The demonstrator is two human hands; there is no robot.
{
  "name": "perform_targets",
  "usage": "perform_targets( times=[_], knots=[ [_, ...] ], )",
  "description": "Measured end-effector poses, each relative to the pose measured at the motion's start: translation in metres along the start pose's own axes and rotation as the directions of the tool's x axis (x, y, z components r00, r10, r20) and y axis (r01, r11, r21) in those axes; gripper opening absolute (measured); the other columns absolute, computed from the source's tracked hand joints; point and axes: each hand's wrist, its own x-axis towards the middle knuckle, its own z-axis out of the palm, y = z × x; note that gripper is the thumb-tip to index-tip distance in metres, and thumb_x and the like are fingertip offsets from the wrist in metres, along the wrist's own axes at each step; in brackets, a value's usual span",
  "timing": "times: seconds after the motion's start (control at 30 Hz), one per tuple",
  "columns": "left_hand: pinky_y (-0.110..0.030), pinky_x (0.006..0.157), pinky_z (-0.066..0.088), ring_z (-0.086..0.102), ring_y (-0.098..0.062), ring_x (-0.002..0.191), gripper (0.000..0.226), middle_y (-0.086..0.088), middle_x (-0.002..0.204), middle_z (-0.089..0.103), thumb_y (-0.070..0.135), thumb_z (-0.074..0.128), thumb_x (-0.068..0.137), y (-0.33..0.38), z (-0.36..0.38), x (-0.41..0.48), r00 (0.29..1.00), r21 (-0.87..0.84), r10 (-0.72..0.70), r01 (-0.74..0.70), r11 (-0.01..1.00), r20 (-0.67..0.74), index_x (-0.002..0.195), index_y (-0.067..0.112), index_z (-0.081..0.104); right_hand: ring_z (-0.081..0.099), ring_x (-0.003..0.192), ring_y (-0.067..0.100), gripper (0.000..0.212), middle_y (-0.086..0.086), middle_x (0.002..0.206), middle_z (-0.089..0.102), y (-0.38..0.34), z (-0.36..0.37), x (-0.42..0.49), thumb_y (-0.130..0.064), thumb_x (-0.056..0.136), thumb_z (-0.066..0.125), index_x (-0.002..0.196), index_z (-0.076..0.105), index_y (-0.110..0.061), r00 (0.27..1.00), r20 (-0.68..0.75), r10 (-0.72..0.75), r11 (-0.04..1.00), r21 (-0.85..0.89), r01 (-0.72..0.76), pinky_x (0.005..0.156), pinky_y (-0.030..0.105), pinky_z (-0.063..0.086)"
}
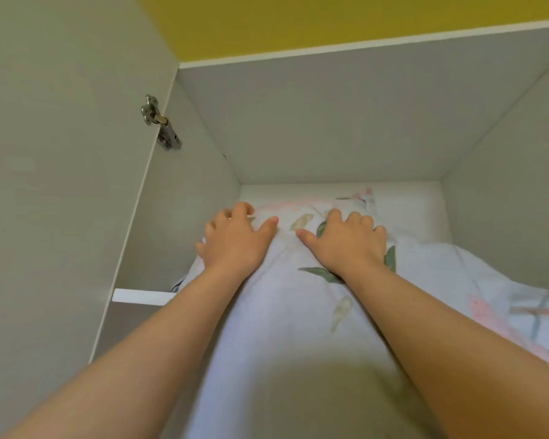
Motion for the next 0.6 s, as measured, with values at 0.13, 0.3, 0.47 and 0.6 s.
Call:
perform_targets(
  times=[0.13,0.3,0.47,0.6],
  knots=[
    [-0.052,0.110,0.028,0.033,-0.039,0.133,0.072,-0.014,0.148,0.029,0.058,0.048,0.080,-0.002,0.010,0.028,0.974,0.020,-0.164,0.163,0.986,0.159,0.140,0.023,0.029,0.054,0.114,0.035,0.045,0.018,0.126,0.055,0.006,0.005,0.001,-0.037,0.100,0.026,0.124,0.046,-0.004,1.000,0.028,-0.014,0.996,0.089,0.011,0.087,0.037,0.042],
    [-0.049,0.110,0.030,0.037,-0.039,0.131,0.069,-0.015,0.144,0.033,0.055,0.053,0.078,-0.007,0.006,0.021,0.984,-0.074,-0.139,0.148,0.986,0.113,0.137,0.022,0.033,0.058,0.103,0.036,0.039,0.018,0.116,0.062,0.011,-0.010,-0.012,-0.027,0.102,0.026,0.109,0.058,-0.007,0.995,-0.050,-0.090,0.979,0.180,0.098,0.072,0.033,0.035],
    [-0.044,0.108,0.037,0.048,-0.031,0.125,0.094,-0.009,0.141,0.045,0.068,0.062,0.056,-0.018,-0.008,0.011,0.990,-0.400,-0.108,0.135,0.906,0.089,0.135,0.022,0.039,0.050,0.068,0.031,0.040,0.004,0.067,0.053,0.029,-0.028,-0.064,-0.033,0.099,0.028,0.065,0.038,-0.015,0.971,-0.153,-0.181,0.945,0.246,0.215,0.058,0.033,0.034],
    [-0.048,0.103,0.043,0.053,-0.029,0.122,0.123,-0.006,0.137,0.051,0.083,0.070,0.027,-0.023,-0.010,0.026,0.992,-0.567,-0.106,0.124,0.814,0.066,0.132,0.027,0.039,0.053,0.083,0.031,0.029,0.002,0.079,0.054,0.039,-0.043,-0.060,-0.040,0.093,0.040,0.078,0.045,-0.016,0.920,-0.386,-0.063,0.955,0.245,0.168,0.065,0.035,0.034]
  ],
)
